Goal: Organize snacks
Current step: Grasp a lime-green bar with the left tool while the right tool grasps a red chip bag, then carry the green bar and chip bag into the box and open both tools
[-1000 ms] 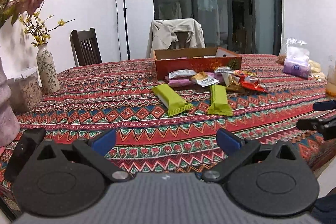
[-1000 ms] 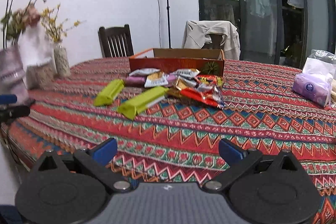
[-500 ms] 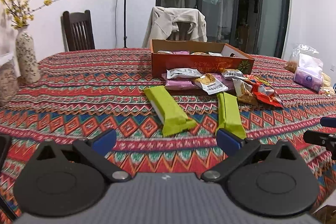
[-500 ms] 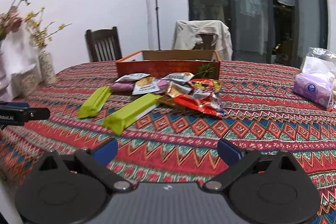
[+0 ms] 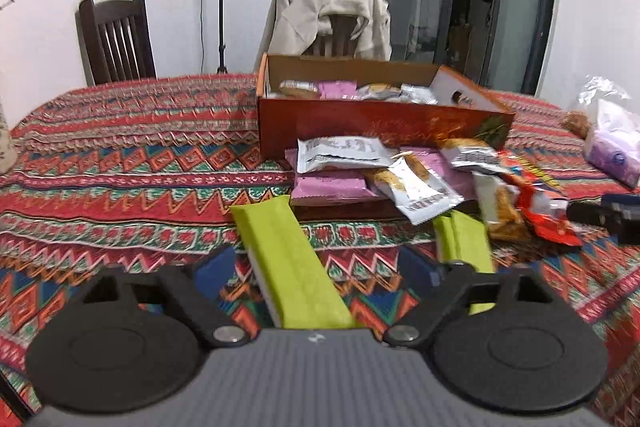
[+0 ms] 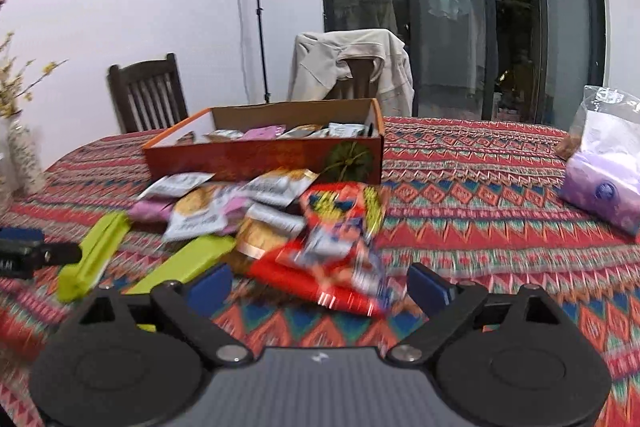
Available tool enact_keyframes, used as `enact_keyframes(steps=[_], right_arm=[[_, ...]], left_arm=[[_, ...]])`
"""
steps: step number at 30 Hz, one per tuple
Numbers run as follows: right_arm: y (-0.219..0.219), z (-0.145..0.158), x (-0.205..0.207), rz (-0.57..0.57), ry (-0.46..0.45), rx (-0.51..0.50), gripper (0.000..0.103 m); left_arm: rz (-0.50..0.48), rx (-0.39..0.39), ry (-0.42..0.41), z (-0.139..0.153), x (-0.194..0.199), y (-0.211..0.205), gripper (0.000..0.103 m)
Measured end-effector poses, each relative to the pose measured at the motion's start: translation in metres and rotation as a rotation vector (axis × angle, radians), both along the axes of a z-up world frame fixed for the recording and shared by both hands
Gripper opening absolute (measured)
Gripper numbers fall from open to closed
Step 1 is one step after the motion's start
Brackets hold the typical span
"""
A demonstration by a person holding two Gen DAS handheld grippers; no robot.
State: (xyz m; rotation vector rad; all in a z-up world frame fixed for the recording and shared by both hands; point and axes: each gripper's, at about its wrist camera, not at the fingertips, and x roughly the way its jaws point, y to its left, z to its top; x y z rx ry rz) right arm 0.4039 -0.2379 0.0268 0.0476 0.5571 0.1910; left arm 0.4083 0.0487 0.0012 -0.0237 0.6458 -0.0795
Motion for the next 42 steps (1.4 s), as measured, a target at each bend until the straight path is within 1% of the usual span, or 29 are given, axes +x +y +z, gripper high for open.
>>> enact_keyframes(steps=[1, 2, 4, 6, 7, 8, 9, 10, 12, 14, 15, 18, 21, 25, 31, 37, 42], right_arm=[[-0.001, -0.001, 0.014, -0.004, 0.009, 0.007, 0.09], [-0.001, -0.002, 0.028, -0.008, 0.023, 0.011, 0.085], [0.0, -0.006, 0.052, -0.02, 0.039, 0.0, 0.082], [0.001, -0.013, 0.07, -0.026, 0.065, -0.019, 0.079], [0.002, -0.017, 0.077, -0.026, 0.074, -0.026, 0.077], [0.002, -0.021, 0.082, -0.022, 0.087, -0.028, 0.073], [0.002, -0.026, 0.085, -0.014, 0.104, -0.028, 0.068], [0.002, -0.028, 0.088, -0.009, 0.113, -0.028, 0.058], [0.002, -0.031, 0.089, 0.001, 0.116, -0.027, 0.057], [0.0, -0.031, 0.086, 0.003, 0.115, -0.018, 0.054], [-0.002, -0.031, 0.085, 0.002, 0.116, -0.015, 0.053], [-0.006, -0.03, 0.078, -0.006, 0.118, -0.022, 0.052], [-0.01, -0.027, 0.061, -0.01, 0.117, -0.032, 0.052], [-0.015, -0.024, 0.028, -0.013, 0.121, -0.035, 0.051], [-0.027, -0.015, -0.031, -0.025, 0.112, -0.015, 0.051], [-0.031, -0.007, -0.061, -0.016, 0.09, -0.006, 0.051], [-0.028, 0.007, -0.069, 0.01, 0.049, 0.011, 0.051]], left_arm=[[0.006, -0.003, 0.016, -0.004, 0.009, 0.0, 0.074], [0.011, -0.01, 0.03, -0.007, 0.015, 0.0, 0.072], [0.032, -0.019, 0.045, -0.013, 0.024, 0.002, 0.07], [0.04, -0.01, 0.046, -0.017, 0.028, 0.003, 0.068], [0.048, -0.003, 0.046, -0.019, 0.03, 0.003, 0.065], [0.053, 0.003, 0.047, -0.02, 0.031, 0.003, 0.063], [0.055, 0.006, 0.047, -0.021, 0.032, 0.004, 0.058], [0.063, 0.011, 0.042, -0.022, 0.032, 0.005, 0.049], [0.063, 0.005, 0.037, -0.022, 0.031, 0.008, 0.048], [0.069, 0.001, 0.037, -0.021, 0.03, 0.01, 0.045], [0.072, 0.006, 0.037, -0.02, 0.028, 0.011, 0.043], [0.077, 0.007, 0.041, -0.015, 0.019, 0.013, 0.038], [0.063, -0.007, 0.037, -0.01, 0.001, 0.014, 0.035], [0.047, 0.006, 0.018, -0.003, -0.03, 0.009, 0.035], [0.046, -0.002, -0.02, 0.012, -0.069, 0.006, 0.035], [0.049, -0.013, -0.061, 0.027, -0.083, 0.003, 0.035], [0.04, -0.015, -0.114, 0.043, -0.085, 0.002, 0.035]])
